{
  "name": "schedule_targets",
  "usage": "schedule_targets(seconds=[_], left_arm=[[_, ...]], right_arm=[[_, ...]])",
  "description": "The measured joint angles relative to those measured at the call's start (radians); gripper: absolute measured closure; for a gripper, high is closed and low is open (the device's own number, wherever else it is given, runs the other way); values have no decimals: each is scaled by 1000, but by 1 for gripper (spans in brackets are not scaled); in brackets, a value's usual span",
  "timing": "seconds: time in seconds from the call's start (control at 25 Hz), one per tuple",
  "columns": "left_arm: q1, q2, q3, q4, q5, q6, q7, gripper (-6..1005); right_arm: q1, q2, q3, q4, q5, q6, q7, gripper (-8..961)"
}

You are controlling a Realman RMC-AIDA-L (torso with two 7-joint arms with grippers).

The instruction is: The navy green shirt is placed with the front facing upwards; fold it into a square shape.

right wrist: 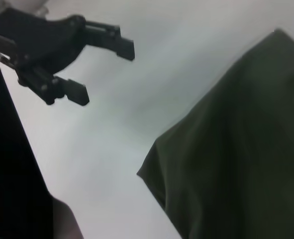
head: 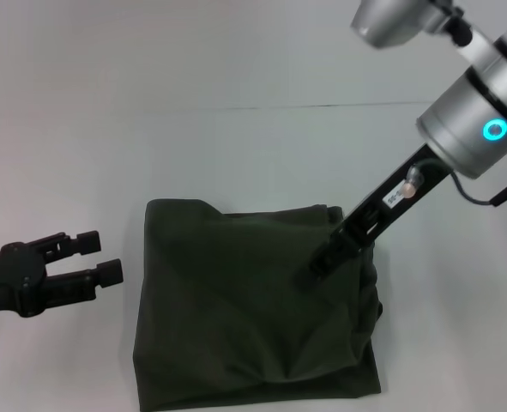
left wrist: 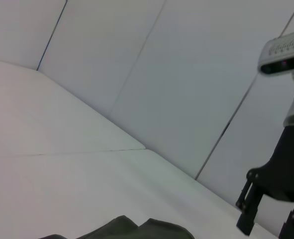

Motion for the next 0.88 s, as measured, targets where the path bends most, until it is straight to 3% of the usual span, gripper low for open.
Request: schedule_targets(seconds=[0.88], left_arm=[[-3,0,-28,5,-9,2,24,121]], right_arm=[[14,3,-57,280,50,180,-114,296]])
